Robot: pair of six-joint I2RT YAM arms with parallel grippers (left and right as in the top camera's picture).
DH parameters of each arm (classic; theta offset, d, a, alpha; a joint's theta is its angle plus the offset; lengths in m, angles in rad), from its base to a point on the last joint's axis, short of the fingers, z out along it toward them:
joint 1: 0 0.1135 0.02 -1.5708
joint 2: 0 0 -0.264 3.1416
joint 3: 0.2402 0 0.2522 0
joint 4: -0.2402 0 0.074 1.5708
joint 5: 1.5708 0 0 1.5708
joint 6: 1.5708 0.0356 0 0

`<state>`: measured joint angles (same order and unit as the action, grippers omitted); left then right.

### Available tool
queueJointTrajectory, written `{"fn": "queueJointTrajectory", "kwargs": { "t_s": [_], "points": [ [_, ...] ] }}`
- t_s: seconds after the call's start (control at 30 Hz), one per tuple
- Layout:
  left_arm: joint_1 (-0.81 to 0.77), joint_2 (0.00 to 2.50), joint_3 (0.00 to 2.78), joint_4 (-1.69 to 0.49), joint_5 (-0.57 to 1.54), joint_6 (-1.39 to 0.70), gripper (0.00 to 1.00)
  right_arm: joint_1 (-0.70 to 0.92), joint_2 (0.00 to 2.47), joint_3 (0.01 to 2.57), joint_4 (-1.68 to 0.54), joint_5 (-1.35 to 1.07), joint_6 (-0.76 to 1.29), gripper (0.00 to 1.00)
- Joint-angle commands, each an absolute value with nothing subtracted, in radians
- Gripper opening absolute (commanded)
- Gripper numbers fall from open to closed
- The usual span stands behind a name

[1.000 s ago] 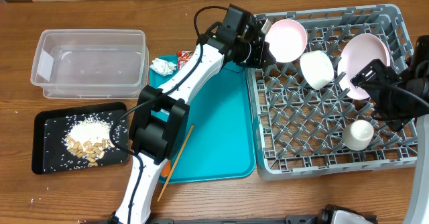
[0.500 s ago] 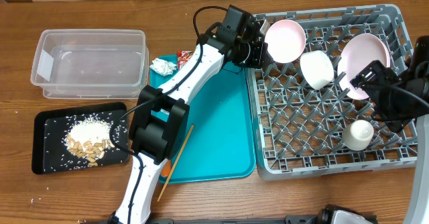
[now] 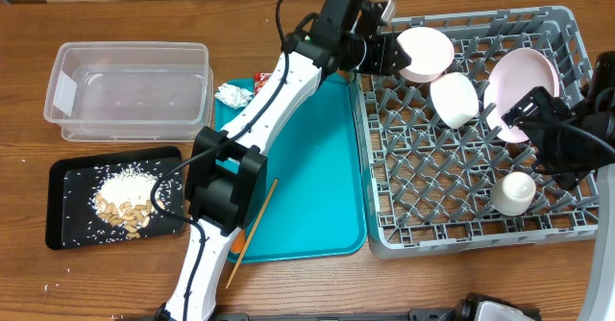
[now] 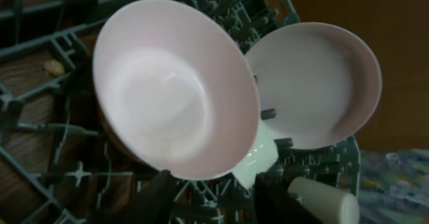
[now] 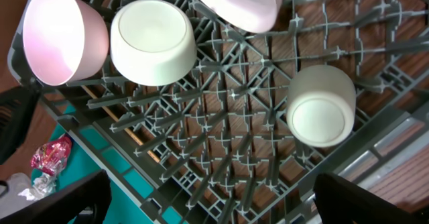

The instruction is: Sort waste into correct bins and load items into the dishwasher

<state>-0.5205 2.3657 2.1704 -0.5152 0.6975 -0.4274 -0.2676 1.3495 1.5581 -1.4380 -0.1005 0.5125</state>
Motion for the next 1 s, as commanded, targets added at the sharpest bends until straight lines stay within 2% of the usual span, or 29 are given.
{"fn": "queueJointTrajectory", "kwargs": {
  "t_s": [0.0,0.17,0.27,0.37,0.47,0.5,0.53,0.57,0.67,0.83,0.97],
  "points": [
    [-0.525,2.337,2.247,-0.559,0.752,-0.426,0.42,-0.263,1.346,1.572,-1.393,-0.16,0.425,1.0],
    [-0.495,2.318,2.416,-0.812,0.695,-0.335,0.44,-0.201,1.372,1.572,-1.259,-0.251,0.39,0.96],
    [-0.465,2.286,2.543,-1.017,0.547,-0.291,0.47,-0.151,1.431,1.572,-1.158,-0.246,0.437,0.91],
    [-0.43,2.234,2.655,-1.218,0.378,-0.29,0.54,-0.109,1.526,1.572,-1.067,-0.245,0.475,0.87],
    [-0.392,2.172,2.714,-1.393,0.253,-0.292,0.67,-0.081,1.633,1.572,-0.989,-0.258,0.51,0.86],
    [-0.374,2.141,2.724,-1.465,0.2,-0.293,0.76,-0.073,1.67,1.572,-0.963,-0.265,0.511,0.84],
    [-0.359,2.117,2.726,-1.514,0.165,-0.295,0.93,-0.065,1.707,1.572,-0.941,-0.265,0.51,0.82],
    [-0.344,2.092,2.726,-1.563,0.134,-0.295,1.0,-0.06,1.736,1.572,-0.923,-0.264,0.51,0.81],
    [-0.299,2.024,2.726,-1.69,0.07,-0.295,1.0,-0.049,1.816,1.572,-0.866,-0.264,0.517,0.79],
    [-0.262,1.935,2.716,-1.689,0.096,-0.25,1.0,-0.039,1.888,1.572,-0.772,-0.264,0.518,0.72],
    [-0.262,1.907,2.716,-1.689,0.089,-0.25,1.0,-0.038,1.92,1.572,-0.736,-0.263,0.521,0.56]
  ]
}}
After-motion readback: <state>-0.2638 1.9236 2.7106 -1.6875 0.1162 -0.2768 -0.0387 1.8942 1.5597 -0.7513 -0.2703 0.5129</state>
